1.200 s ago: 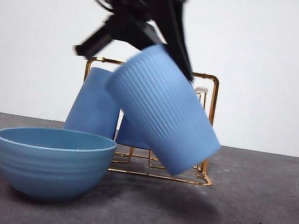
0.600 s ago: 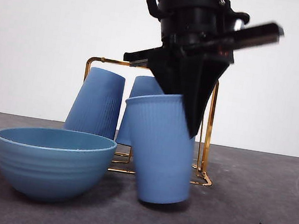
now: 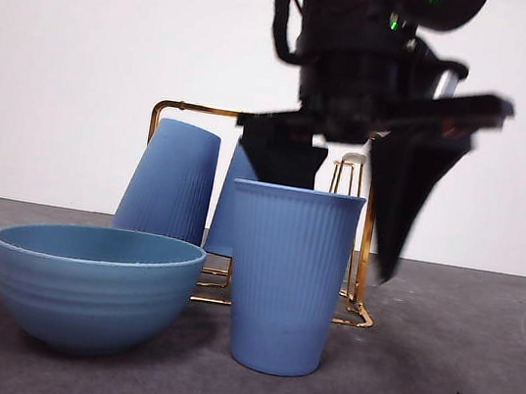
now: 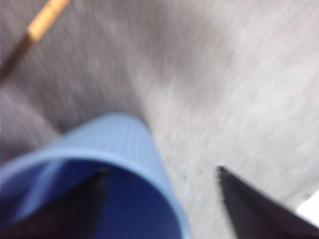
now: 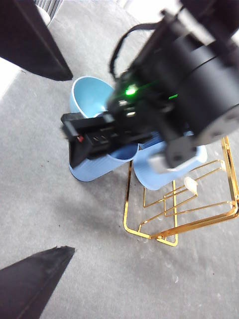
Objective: Right arm lift cup from the cupboard, then place it on the right of the bowl
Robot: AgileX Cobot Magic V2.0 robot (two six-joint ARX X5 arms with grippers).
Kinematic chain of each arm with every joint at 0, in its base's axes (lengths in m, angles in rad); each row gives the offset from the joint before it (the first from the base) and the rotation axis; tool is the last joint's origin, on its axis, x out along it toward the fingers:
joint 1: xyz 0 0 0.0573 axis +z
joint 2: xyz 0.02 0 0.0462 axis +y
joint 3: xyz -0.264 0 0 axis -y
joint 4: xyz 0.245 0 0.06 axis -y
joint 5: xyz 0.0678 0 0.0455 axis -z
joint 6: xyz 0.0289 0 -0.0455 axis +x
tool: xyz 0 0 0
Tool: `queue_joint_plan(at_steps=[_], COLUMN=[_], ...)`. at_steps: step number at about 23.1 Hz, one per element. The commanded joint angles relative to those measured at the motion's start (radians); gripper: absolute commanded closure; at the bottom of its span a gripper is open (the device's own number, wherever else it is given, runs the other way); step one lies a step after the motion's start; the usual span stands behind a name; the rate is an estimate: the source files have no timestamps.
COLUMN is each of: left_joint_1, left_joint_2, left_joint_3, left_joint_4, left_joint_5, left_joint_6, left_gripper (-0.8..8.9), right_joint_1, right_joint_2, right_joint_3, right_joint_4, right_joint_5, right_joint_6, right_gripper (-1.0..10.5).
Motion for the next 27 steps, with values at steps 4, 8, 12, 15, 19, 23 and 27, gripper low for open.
queue_joint_plan(at_steps=[4,8,12,15,19,23,27], left_joint_1=[-0.015,-0.016,-0.016,-0.007,0.023,0.088,0.180], left_joint_2=[0.014,-0.033,-0.112,-0.183,-0.320,-0.544,-0.814], left_joint_3=[0.155,0.167,0.166,0.146,0.043,-0.168,-0.363], left_joint_4=[-0.103,-0.148,-0.227,-0.259,-0.277,-0.211,-0.125], left_joint_5=[-0.001,-0.001,-0.001,-0.001,-0.001,-0.001,-0.001], left_joint_6=[0.024,0.043,0.067,0.082,0.098,0.117,0.137], left_gripper=[3.44,3.44,3.44,3.45,3.45,3.46,3.46], right_joint_1=[0.005,0.005,0.005,0.005,0.005,0.005,0.005], right_joint_2=[0.002,0.002,0.002,0.002,0.002,0.002,0.002], right_joint_3=[0.008,0.008,0.008,0.008,0.008,0.008,0.008], right_joint_4=[-0.003,-0.003,-0.002,0.002,0.018,0.081,0.129], right_joint_5=[0.008,0.009,0.009,0.008,0.008,0.005,0.000], right_joint_6=[-0.013,-0.020,-0.042,-0.042,-0.043,-0.038,-0.023], right_gripper=[4.0,4.0,4.0,4.0,4.0,4.0,4.0])
